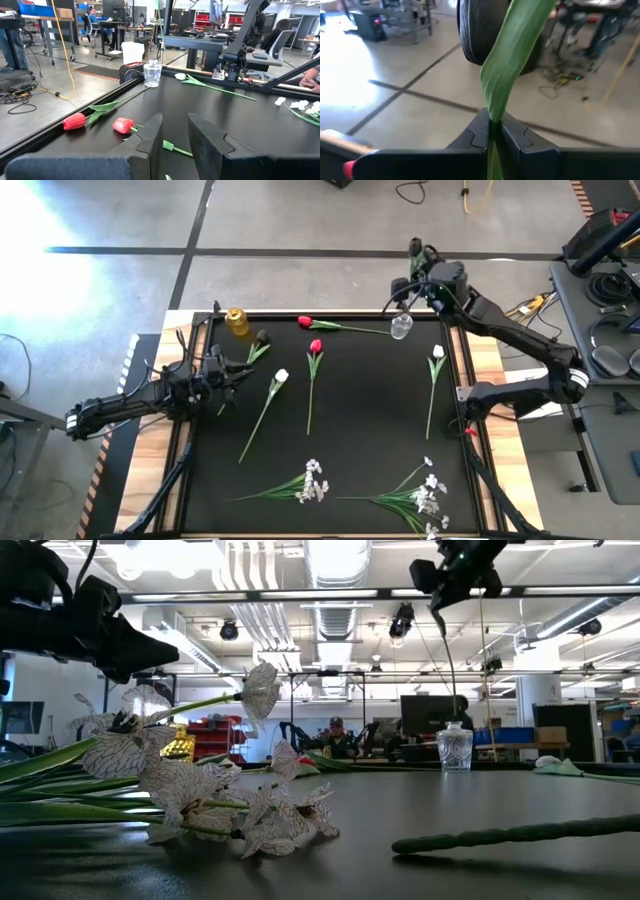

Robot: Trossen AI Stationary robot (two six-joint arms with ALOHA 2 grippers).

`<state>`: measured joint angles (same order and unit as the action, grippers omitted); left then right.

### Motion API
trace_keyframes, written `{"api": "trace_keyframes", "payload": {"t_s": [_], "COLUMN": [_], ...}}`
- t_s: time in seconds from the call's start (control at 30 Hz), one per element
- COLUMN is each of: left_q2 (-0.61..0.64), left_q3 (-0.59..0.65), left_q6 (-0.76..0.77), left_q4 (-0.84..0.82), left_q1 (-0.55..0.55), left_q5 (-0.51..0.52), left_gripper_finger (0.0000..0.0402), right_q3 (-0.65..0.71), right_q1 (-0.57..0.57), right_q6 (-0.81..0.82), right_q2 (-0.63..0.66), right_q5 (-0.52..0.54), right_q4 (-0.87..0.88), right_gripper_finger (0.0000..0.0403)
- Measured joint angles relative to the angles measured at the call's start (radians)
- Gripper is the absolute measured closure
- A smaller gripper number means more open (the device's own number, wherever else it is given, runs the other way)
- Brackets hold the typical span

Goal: Sort flowers into vase by color
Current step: Put the right black tulip into the transparent vase

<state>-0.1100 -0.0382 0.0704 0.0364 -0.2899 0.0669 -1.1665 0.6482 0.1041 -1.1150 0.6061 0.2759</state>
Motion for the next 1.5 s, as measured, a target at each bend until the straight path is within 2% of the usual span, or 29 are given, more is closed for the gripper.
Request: {"api": "trace_keyframes", "payload": {"t_s": [0.1, 0.37, 0.73, 1.1, 1.5], "left_q2": [0.0, 0.0, 0.0, 0.0, 0.0], "left_q3": [0.0, 0.0, 0.0, 0.0, 0.0], "left_q6": [0.0, 0.0, 0.0, -0.001, 0.0], "left_q4": [0.0, 0.0, 0.0, 0.0, 0.0], "left_q1": [0.0, 0.0, 0.0, 0.0, 0.0], "left_q5": [0.0, 0.001, 0.003, 0.003, 0.003], "left_gripper_finger": [0.0326, 0.0326, 0.0326, 0.0326, 0.0326], "right_q3": [0.002, 0.008, 0.008, 0.01, 0.01], "right_q1": [0.035, 0.086, 0.086, 0.086, 0.083], "right_q6": [-0.07, -0.127, -0.115, -0.142, -0.102], "right_q2": [-0.015, -0.083, -0.129, -0.123, -0.104], "right_q5": [0.0, -0.003, -0.003, -0.002, -0.001], "right_q4": [-0.056, -0.148, -0.162, -0.198, -0.114], "right_gripper_finger": [0.039, 0.039, 0.039, 0.039, 0.039]}}
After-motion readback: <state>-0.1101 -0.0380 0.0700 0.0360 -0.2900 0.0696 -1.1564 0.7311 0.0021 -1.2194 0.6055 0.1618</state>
